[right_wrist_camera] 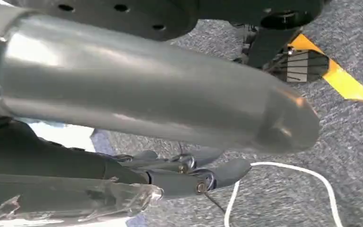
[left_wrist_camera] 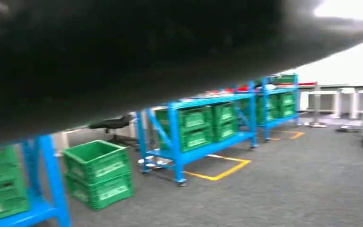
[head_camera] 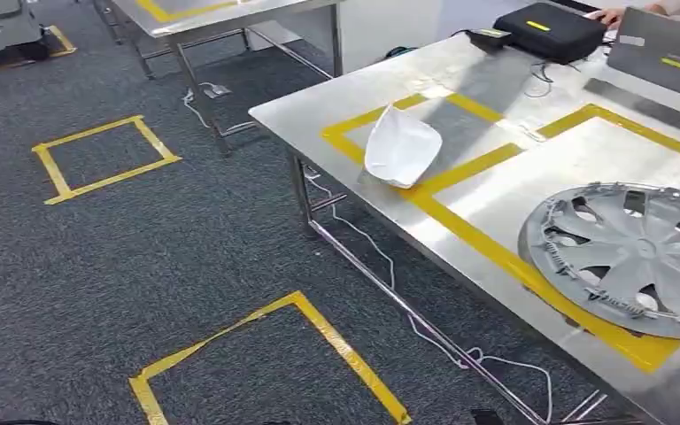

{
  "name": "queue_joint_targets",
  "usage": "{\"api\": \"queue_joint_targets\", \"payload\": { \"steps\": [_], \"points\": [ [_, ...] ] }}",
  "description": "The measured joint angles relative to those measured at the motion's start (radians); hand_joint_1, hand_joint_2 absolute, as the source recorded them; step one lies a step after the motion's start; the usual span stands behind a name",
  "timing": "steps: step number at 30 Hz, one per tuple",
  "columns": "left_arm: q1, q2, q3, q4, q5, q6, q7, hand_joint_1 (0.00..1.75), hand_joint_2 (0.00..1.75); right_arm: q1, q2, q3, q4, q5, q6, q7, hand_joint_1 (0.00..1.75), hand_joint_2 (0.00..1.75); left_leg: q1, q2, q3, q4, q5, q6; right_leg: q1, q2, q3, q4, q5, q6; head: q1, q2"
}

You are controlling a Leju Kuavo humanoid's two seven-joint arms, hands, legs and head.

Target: Take the parts from the cabinet and place them on the table.

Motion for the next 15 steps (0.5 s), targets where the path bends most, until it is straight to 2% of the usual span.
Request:
{"api": "queue_joint_targets", "payload": {
  "steps": [1,2,3,4,5,7,8,9,10,11,13,14,15],
  "points": [
    [0.000,0.000,-0.001,0.000,0.000,0.000,0.002,0.00,0.00,-0.001,0.000,0.000,0.000,0.000,0.000,0.000,0.00,0.00,0.000,0.005,0.040,-0.073,0.039,0.000,0.000,-0.012,0.001,0.000,-0.001,0.001,0.000,0.000],
    [0.000,0.000,-0.003,0.000,0.000,0.000,0.003,0.00,0.00,-0.002,0.000,0.000,0.000,0.000,0.000,0.000,0.00,0.00,0.000,0.022,0.093,-0.164,0.077,0.001,0.000,-0.023,0.003,0.001,-0.003,0.004,0.000,0.000],
    [0.000,0.000,-0.004,0.000,0.000,0.000,0.003,0.00,0.00,-0.003,0.000,0.000,0.000,0.000,0.000,0.000,0.00,0.00,-0.001,0.069,0.143,-0.246,0.099,0.001,0.003,-0.033,0.006,0.004,-0.006,0.010,0.000,0.000],
    [-0.005,0.000,-0.008,0.000,0.000,0.000,0.004,0.00,0.00,-0.002,-0.001,0.000,-0.001,0.000,0.000,0.000,0.00,0.00,-0.008,0.080,0.153,-0.275,0.090,0.007,0.012,-0.040,0.001,0.013,-0.014,0.017,-0.001,0.000],
    [-0.002,-0.001,-0.012,-0.001,0.000,0.000,0.007,0.00,0.00,-0.004,-0.001,0.000,-0.001,0.000,-0.001,0.001,0.00,0.00,-0.007,0.062,0.150,-0.273,0.092,0.020,0.013,-0.047,-0.004,0.010,-0.015,0.020,0.008,0.000],
    [0.004,0.000,-0.015,-0.001,0.000,0.000,0.008,0.00,0.00,-0.006,-0.001,0.000,-0.001,0.000,-0.001,0.001,0.00,0.00,-0.013,0.044,0.146,-0.272,0.090,0.029,0.011,-0.066,0.012,0.005,-0.016,0.025,0.008,0.000],
    [0.004,0.000,-0.015,-0.001,0.000,0.000,0.008,0.00,0.00,-0.006,-0.001,0.000,-0.001,0.001,-0.001,0.001,0.00,0.00,-0.009,0.034,0.146,-0.274,0.095,0.038,0.008,-0.075,0.012,0.007,-0.019,0.031,0.005,0.000],
    [0.004,0.000,-0.016,-0.005,0.000,0.001,0.009,0.00,0.00,-0.007,-0.001,0.000,-0.001,0.002,-0.001,0.001,0.00,0.00,-0.006,0.025,0.147,-0.275,0.098,0.043,0.004,-0.028,0.000,0.026,-0.037,0.041,0.009,0.000],
    [0.001,0.000,-0.017,-0.006,-0.001,0.001,0.011,0.00,0.00,-0.006,-0.001,0.000,-0.001,0.002,-0.001,0.001,0.00,0.00,-0.004,0.018,0.146,-0.275,0.099,0.049,0.001,0.014,-0.022,0.077,-0.070,0.044,0.011,0.000],
    [-0.001,0.000,-0.021,-0.007,-0.001,0.001,0.011,0.00,0.00,-0.005,-0.001,0.000,-0.001,0.002,-0.001,0.001,0.00,0.00,-0.004,0.009,0.144,-0.275,0.100,0.053,0.000,0.034,-0.063,0.167,-0.115,0.046,0.010,0.000],
    [-0.001,-0.005,-0.027,-0.007,-0.001,0.001,0.018,0.00,0.00,-0.003,-0.001,0.000,-0.001,0.000,-0.003,0.001,0.00,0.00,-0.006,-0.013,0.142,-0.274,0.100,0.055,0.000,0.043,-0.138,0.316,-0.168,0.047,0.010,0.000],
    [-0.001,-0.007,-0.030,-0.008,-0.002,0.001,0.021,0.00,0.00,-0.001,-0.001,0.000,-0.001,-0.001,-0.005,0.001,0.00,0.00,-0.006,-0.026,0.142,-0.274,0.100,0.055,0.000,0.043,-0.153,0.337,-0.163,0.046,0.010,0.000],
    [-0.001,-0.009,-0.034,-0.008,-0.002,0.001,0.021,0.00,0.00,0.001,-0.001,0.000,-0.001,-0.001,-0.006,0.001,0.00,0.00,-0.006,-0.039,0.142,-0.274,0.100,0.055,0.000,0.043,-0.145,0.311,-0.136,0.044,0.010,0.000]
  ]
}}
